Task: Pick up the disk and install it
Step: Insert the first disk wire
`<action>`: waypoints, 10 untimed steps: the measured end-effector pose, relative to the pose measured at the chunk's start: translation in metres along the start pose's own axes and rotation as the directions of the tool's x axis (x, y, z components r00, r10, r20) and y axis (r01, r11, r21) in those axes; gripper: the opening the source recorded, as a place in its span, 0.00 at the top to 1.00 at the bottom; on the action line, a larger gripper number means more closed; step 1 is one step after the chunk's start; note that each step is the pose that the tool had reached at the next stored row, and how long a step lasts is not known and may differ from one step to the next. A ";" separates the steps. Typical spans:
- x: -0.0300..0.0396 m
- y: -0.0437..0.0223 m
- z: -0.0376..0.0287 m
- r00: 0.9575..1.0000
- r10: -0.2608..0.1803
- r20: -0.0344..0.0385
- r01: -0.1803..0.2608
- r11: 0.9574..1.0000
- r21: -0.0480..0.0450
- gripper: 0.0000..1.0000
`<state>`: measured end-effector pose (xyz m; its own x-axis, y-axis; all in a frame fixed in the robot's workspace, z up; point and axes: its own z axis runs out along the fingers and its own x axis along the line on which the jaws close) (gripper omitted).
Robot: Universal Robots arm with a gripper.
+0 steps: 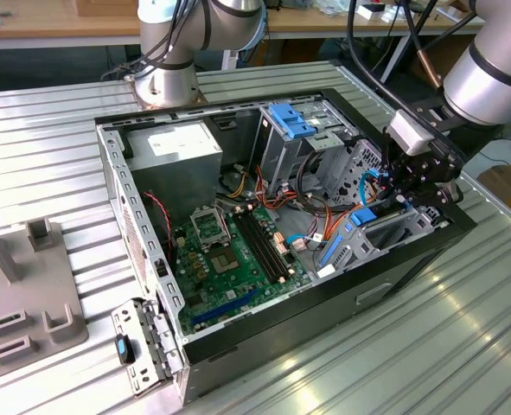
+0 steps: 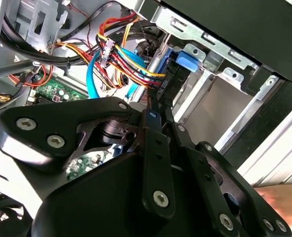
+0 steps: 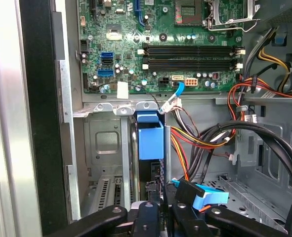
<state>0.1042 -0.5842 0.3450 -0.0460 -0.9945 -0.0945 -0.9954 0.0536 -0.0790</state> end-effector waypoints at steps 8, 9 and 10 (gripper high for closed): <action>-0.0001 0.0012 -0.0011 1.000 0.022 -0.002 -0.022 1.000 0.003 0.84; -0.0002 0.0015 -0.0015 1.000 0.024 -0.002 -0.024 1.000 0.003 0.84; -0.0003 0.0016 -0.0021 1.000 0.025 -0.002 -0.025 1.000 0.003 0.84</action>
<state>0.1024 -0.5840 0.3470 -0.0715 -0.9929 -0.0949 -0.9936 0.0792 -0.0800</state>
